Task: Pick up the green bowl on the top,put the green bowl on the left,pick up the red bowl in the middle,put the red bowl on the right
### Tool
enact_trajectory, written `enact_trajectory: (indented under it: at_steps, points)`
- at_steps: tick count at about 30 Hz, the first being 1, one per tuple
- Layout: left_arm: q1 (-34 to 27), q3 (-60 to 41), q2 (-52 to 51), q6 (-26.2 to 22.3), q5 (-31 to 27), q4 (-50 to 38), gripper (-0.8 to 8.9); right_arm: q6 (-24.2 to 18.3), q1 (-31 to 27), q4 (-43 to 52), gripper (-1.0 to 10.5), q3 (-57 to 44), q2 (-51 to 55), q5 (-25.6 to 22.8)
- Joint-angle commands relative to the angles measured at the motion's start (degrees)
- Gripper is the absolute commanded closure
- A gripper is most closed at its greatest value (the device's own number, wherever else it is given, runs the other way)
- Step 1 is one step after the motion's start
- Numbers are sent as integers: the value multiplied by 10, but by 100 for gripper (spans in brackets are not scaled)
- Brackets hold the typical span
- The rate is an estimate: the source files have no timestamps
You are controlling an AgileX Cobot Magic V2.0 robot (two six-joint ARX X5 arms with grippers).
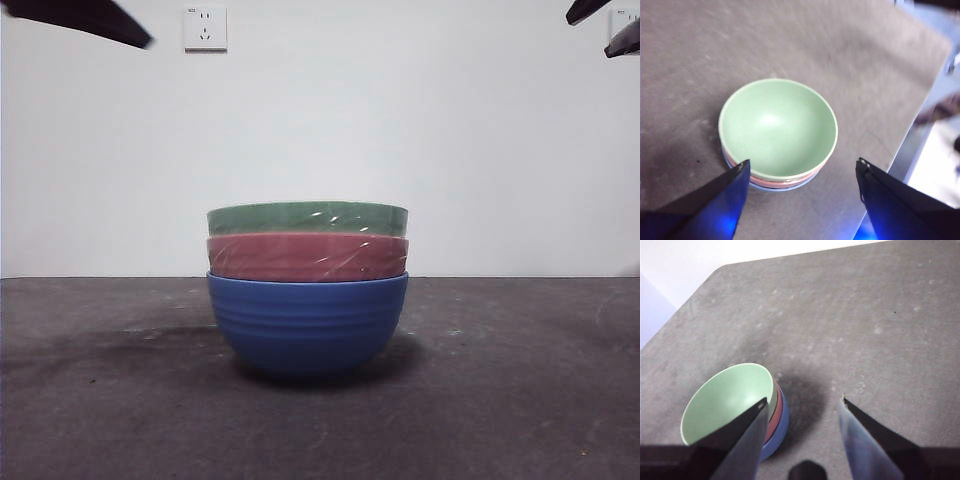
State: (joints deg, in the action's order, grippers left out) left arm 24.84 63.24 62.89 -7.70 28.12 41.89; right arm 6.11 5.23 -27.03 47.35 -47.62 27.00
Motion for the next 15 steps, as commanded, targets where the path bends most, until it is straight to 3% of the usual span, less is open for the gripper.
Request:
enact_trajectory:
  at_steps: [1,7,15]
  points:
    - [50,40,55,-87,-39,23,459,-6,1,3,725,2,0,1]
    - [122,92,158,-126,-75,47,468,-6,1,3,725,2,0,1]
    - [160,96,244,-162,-102,47,468,-6,1,1,725,2,0,0]
